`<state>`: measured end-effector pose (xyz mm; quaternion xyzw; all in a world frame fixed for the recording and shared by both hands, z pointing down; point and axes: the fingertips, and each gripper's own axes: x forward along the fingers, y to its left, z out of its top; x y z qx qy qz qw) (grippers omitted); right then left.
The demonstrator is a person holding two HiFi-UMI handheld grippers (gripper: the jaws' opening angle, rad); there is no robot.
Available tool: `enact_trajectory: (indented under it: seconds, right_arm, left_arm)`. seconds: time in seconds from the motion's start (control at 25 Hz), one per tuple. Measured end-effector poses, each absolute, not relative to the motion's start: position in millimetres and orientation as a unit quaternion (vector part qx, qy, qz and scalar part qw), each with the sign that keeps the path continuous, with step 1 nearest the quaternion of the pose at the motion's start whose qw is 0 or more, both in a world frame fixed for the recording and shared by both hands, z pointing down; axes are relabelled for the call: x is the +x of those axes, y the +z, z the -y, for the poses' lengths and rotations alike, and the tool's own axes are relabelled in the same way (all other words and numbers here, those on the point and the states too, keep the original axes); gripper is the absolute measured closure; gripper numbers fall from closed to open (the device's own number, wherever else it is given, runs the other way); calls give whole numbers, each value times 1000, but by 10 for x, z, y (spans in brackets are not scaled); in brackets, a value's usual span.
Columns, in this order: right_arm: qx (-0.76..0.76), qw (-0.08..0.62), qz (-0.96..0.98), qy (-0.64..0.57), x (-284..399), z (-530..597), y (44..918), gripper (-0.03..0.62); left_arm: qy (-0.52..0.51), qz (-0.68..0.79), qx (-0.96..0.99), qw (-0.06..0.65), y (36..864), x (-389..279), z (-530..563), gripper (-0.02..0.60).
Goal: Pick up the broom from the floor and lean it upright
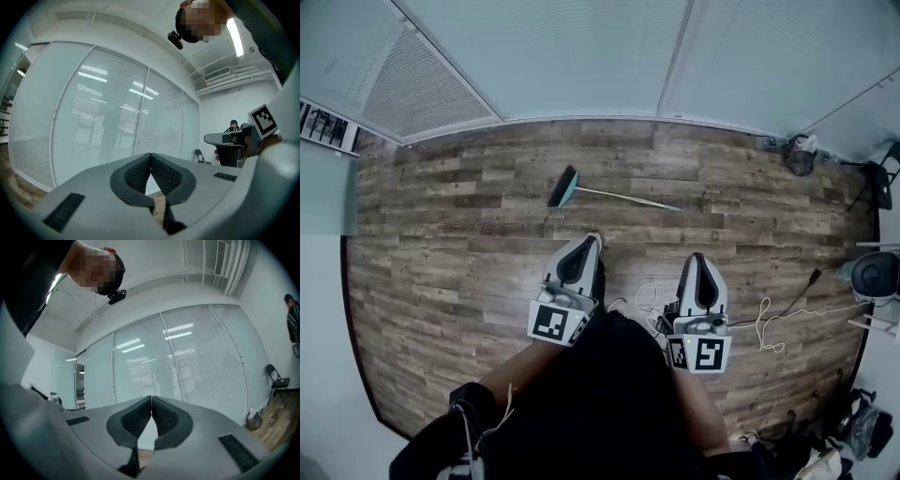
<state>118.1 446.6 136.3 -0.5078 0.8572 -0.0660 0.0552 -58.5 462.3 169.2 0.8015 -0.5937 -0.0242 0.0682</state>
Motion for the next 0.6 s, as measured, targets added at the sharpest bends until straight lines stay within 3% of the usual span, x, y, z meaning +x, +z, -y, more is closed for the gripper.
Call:
enact_trajectory:
  seconds: [0.24, 0.6]
  right_arm:
    - [-509, 25, -853, -111, 891, -3791, 1425, 575]
    - [-533, -3, -843, -69, 874, -2840, 1560, 576]
  left_arm:
    - [-27, 584, 807, 84, 1806, -863, -3814, 561]
    - [2, 567, 813, 132, 2208, -1140, -2829, 561]
